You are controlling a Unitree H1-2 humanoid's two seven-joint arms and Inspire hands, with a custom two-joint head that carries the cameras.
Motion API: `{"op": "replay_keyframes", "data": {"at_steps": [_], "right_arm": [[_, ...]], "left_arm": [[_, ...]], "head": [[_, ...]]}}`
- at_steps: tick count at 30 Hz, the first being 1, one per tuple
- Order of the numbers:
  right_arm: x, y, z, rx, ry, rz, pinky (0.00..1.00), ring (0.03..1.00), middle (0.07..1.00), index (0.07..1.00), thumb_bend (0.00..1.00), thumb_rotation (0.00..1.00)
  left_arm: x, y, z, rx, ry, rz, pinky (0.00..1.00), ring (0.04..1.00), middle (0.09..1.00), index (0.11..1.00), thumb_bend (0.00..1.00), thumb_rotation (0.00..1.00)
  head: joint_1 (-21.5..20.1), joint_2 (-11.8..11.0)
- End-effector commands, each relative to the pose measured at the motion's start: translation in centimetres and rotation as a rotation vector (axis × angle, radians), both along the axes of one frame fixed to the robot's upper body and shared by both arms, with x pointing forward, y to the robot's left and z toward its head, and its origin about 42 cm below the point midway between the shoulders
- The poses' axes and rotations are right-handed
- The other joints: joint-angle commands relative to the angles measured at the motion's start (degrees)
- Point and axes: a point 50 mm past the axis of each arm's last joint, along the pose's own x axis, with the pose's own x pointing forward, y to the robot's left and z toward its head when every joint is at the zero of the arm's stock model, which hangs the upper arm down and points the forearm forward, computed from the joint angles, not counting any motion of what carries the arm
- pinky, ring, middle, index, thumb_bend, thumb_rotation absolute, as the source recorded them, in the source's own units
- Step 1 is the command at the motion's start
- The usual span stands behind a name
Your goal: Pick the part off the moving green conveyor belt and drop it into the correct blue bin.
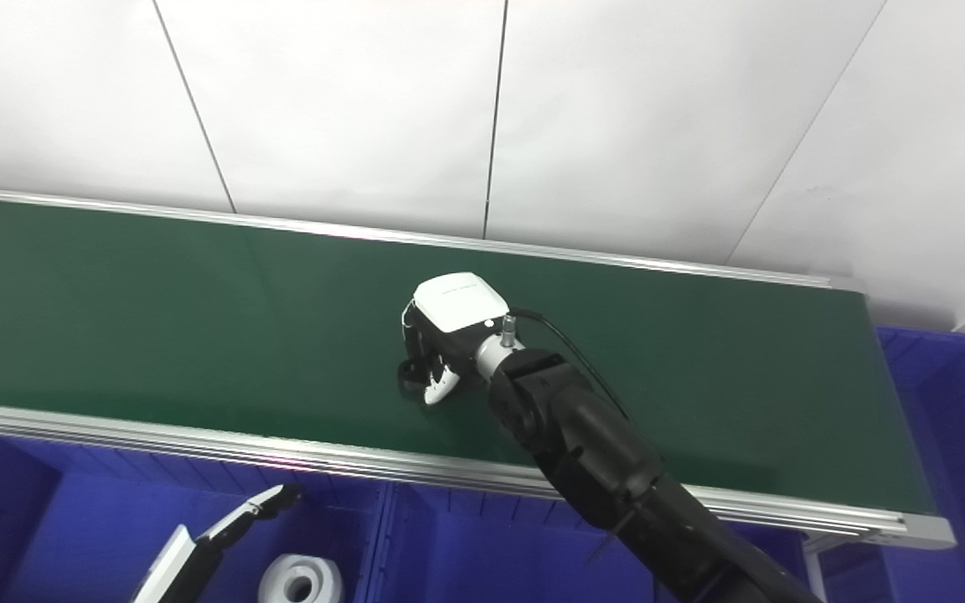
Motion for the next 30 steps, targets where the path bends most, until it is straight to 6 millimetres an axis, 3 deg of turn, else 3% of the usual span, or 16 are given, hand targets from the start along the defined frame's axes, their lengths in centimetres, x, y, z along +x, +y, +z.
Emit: {"op": "replay_keyframes", "data": {"at_steps": [1,8,12,20,25,28,30], "right_arm": [[-1.5,1.2,-0.4,0.045,0.024,0.07,0.33,0.399,0.505,0.524,0.51,0.0],[-2.9,1.6,2.6,0.155,-0.052,0.083,0.3,0.382,0.503,0.53,0.51,0.0],[-4.4,1.7,5.8,0.227,-0.053,0.072,0.31,0.383,0.513,0.522,0.51,0.0],[-7.4,0.0,10.1,0.3,-0.049,-0.007,0.28,0.362,0.483,0.536,0.51,0.0],[-9.9,-1.2,10.6,0.355,-0.052,-0.017,0.26,0.351,0.463,0.541,0.51,0.0],[-11.5,-1.8,10.2,0.382,-0.027,-0.022,0.34,0.364,0.476,0.541,0.51,0.0],[-12.8,-2.2,9.6,0.384,-0.019,-0.031,0.31,0.361,0.48,0.542,0.51,0.0]], "left_arm": [[0.7,0.8,0.7,-0.008,-0.037,-0.005,0.78,0.819,0.846,0.854,0.79,0.6],[0.6,0.6,0.8,-0.019,-0.035,0.001,0.78,0.815,0.842,0.852,0.79,0.6],[0.7,0.4,1.0,-0.03,-0.038,0.007,0.77,0.807,0.837,0.845,0.79,0.58],[1.1,0.6,1.6,-0.028,-0.064,-0.015,0.77,0.811,0.841,0.852,0.78,0.61],[1.2,0.8,2.0,-0.029,-0.063,-0.019,0.77,0.81,0.843,0.852,0.78,0.63],[1.2,0.8,2.3,-0.037,-0.063,-0.023,0.77,0.81,0.843,0.85,0.77,0.62],[1.2,0.8,2.5,-0.042,-0.064,-0.023,0.77,0.811,0.842,0.85,0.78,0.62]], "head": [[0.05,0.19],[-0.01,0.76],[-0.06,0.96],[0.23,2.53],[0.15,3.46],[0.13,3.9],[-0.16,4.47]]}}
